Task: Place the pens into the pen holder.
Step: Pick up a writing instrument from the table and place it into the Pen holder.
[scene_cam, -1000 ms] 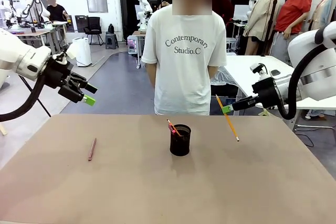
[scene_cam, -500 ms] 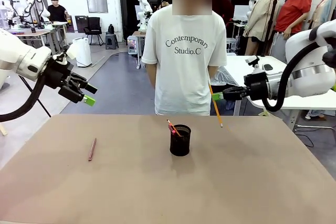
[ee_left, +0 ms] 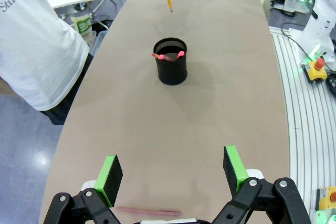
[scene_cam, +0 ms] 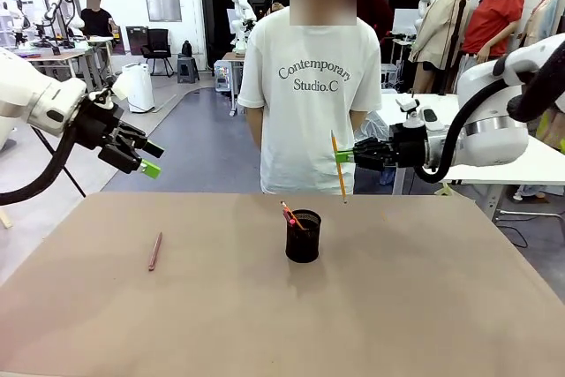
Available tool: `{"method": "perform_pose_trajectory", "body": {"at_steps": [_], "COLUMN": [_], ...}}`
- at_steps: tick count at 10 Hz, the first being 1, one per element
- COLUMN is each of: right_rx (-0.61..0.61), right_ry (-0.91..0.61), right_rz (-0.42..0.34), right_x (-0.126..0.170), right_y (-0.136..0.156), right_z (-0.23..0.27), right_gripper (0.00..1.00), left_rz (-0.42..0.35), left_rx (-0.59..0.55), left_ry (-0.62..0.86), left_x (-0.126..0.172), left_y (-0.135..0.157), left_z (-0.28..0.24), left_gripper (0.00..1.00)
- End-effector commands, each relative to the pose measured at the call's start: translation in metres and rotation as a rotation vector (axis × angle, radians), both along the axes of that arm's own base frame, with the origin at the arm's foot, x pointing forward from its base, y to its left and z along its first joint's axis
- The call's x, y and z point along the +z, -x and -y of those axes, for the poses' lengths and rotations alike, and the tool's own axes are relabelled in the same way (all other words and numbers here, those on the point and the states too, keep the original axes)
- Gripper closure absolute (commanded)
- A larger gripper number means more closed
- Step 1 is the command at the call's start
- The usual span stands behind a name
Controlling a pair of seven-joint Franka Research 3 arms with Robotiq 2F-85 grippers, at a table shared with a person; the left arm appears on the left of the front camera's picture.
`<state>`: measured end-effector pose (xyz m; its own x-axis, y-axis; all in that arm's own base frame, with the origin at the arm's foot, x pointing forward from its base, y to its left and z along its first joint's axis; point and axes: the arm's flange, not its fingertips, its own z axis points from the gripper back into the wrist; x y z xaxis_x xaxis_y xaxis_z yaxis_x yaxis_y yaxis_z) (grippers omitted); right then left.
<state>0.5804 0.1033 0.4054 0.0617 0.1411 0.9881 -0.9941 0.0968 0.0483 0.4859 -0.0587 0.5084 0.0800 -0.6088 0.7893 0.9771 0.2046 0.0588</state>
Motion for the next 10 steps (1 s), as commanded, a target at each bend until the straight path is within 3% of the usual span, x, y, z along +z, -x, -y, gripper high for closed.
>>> {"method": "perform_pose_trajectory", "body": {"at_steps": [1, 2, 6, 8, 10], "right_rx": [0.000, 0.000, 0.003, 0.033, 0.073], "right_ry": [-0.038, 0.000, -0.002, -0.144, -0.196], "right_rz": [-0.056, 0.000, -0.011, 0.054, 0.009], "right_x": [0.003, 0.000, -0.004, -0.020, -0.028], "right_y": [-0.017, 0.000, -0.004, -0.014, -0.024], "right_z": [-0.005, 0.000, -0.001, -0.022, -0.039], "right_gripper": [1.00, 1.00, 1.00, 1.00, 1.00], "left_rz": [0.001, 0.001, 0.001, 0.001, 0.001], "left_rx": [0.005, 0.005, 0.005, 0.005, 0.005], "left_ry": [0.012, 0.012, 0.012, 0.012, 0.012], "left_x": [0.001, 0.001, 0.001, 0.001, 0.001], "left_y": [0.000, 0.000, 0.000, 0.000, 0.000], "left_z": [0.000, 0.000, 0.000, 0.000, 0.000], "left_gripper": [0.00, 0.00, 0.00, 0.00, 0.00]}}
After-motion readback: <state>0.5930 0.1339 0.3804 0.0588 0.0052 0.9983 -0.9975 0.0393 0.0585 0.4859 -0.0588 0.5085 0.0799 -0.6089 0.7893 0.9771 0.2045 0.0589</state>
